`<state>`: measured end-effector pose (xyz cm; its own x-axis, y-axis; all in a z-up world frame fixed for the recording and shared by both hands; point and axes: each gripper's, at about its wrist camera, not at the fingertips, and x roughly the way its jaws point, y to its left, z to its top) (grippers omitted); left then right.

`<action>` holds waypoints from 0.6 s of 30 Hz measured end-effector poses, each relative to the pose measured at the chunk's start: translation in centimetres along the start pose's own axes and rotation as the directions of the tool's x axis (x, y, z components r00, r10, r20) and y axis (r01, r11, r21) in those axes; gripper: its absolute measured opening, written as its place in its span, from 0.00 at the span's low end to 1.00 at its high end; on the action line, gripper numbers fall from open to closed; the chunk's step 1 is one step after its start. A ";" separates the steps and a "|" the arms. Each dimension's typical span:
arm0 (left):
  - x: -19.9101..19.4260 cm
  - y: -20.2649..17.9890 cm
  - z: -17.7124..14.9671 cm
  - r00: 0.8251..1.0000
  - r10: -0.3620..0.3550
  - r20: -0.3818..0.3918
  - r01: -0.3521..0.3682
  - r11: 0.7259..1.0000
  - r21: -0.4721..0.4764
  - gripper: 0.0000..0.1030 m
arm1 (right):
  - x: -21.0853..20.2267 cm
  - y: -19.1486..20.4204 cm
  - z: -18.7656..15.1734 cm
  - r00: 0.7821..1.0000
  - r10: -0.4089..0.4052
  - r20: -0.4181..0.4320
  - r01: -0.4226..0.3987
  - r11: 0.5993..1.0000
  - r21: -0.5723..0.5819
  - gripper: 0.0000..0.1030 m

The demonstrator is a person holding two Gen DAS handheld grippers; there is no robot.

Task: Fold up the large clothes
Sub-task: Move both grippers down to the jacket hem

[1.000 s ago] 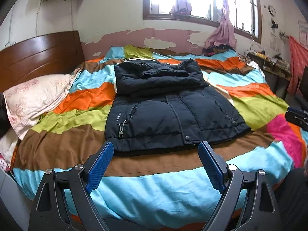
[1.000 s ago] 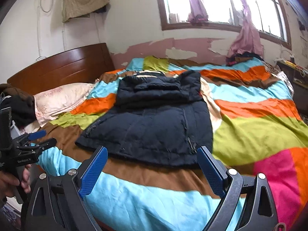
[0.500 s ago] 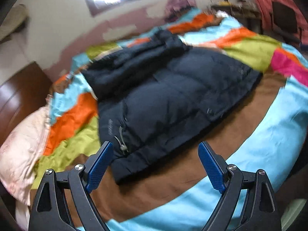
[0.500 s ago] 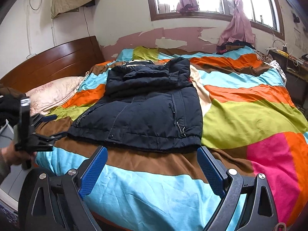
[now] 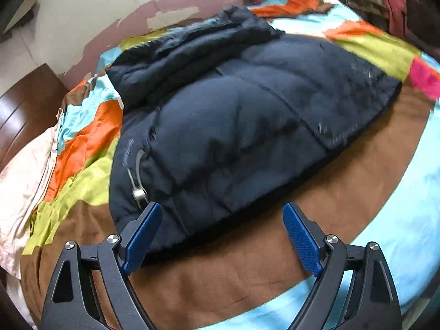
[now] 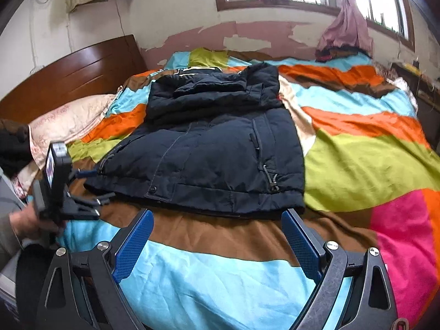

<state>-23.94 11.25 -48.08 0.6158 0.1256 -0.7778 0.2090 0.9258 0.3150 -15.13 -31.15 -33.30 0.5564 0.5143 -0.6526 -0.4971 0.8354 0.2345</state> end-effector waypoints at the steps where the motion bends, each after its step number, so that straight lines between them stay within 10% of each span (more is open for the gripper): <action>1: 0.4 -0.3 -0.3 1.000 0.013 -0.009 -0.013 1.000 0.027 0.84 | 0.1 0.1 0.0 1.000 0.005 0.000 -0.005 1.000 0.000 0.91; 10: 1.3 0.1 -0.4 0.994 0.085 0.065 -0.091 0.992 0.088 0.85 | 1.2 -0.4 -0.8 0.999 -0.010 -0.037 0.011 1.000 0.018 0.91; 18: 1.6 1.1 0.3 0.994 0.087 0.060 -0.091 0.994 0.066 0.66 | 3.9 -1.5 -1.1 0.995 -0.071 -0.067 0.069 0.997 -0.042 0.91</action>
<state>-22.50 12.37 -48.82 0.6762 0.1838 -0.7134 0.2018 0.8851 0.4193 -12.94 -30.60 -37.04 0.5443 0.4392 -0.7147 -0.4850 0.8599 0.1591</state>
